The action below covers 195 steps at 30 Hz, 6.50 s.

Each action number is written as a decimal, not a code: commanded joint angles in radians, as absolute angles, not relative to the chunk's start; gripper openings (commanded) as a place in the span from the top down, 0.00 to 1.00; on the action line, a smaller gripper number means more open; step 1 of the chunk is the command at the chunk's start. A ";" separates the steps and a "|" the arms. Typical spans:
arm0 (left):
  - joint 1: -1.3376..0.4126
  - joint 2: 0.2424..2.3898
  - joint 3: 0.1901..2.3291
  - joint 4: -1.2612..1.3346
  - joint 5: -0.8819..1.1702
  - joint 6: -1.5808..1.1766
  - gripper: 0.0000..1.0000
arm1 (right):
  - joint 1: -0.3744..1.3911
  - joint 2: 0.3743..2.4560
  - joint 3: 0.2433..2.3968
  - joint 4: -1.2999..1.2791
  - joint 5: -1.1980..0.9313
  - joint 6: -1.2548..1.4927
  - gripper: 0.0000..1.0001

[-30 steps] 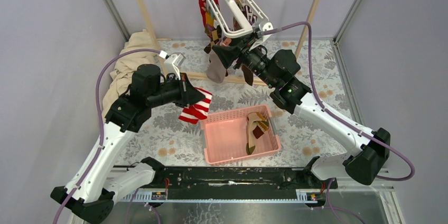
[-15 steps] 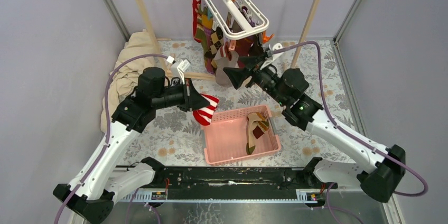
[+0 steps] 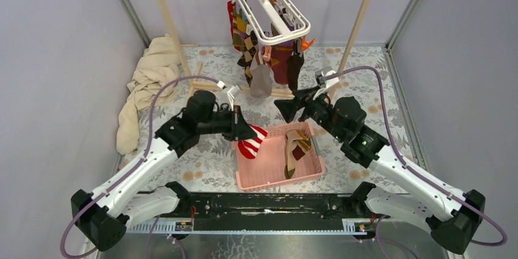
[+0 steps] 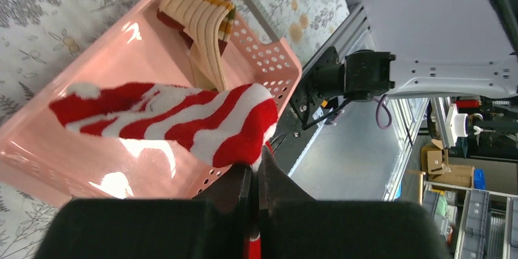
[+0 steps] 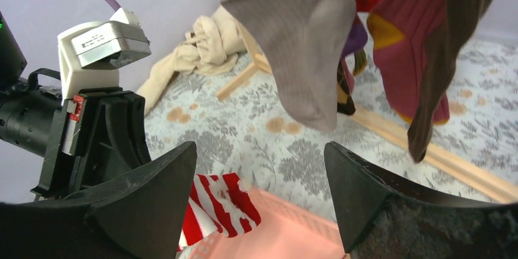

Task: Remove the socks clipped to the hanger
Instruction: Place the sock in the bin, then adjust the hanger on the clothesline.

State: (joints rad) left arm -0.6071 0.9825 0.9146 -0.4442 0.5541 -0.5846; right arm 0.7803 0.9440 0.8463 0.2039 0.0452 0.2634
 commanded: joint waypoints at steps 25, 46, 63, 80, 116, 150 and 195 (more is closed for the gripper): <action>-0.785 1.011 0.759 -0.383 0.203 -0.629 0.21 | 0.775 0.850 0.721 0.050 0.042 0.328 0.17; -0.784 0.756 0.773 -0.574 -0.105 -0.666 0.02 | 0.775 1.052 0.794 0.196 0.150 0.319 0.21; -0.783 0.709 0.768 -0.609 -0.138 -0.669 0.02 | 0.792 1.225 0.896 0.433 0.207 0.342 0.33; -0.783 0.676 0.789 -0.646 -0.222 -0.692 0.02 | 1.181 1.442 0.972 0.486 0.760 0.256 0.26; -0.783 0.590 0.796 -0.697 -0.227 -0.739 0.02 | 0.972 1.701 1.223 0.525 0.829 0.289 0.72; -0.783 0.689 0.823 -0.647 -0.186 -0.738 0.02 | 0.402 1.565 1.166 0.364 -0.073 0.656 0.78; -0.769 0.896 0.824 -0.316 -0.414 -0.616 0.02 | 0.307 1.661 1.341 0.159 -0.155 0.628 0.70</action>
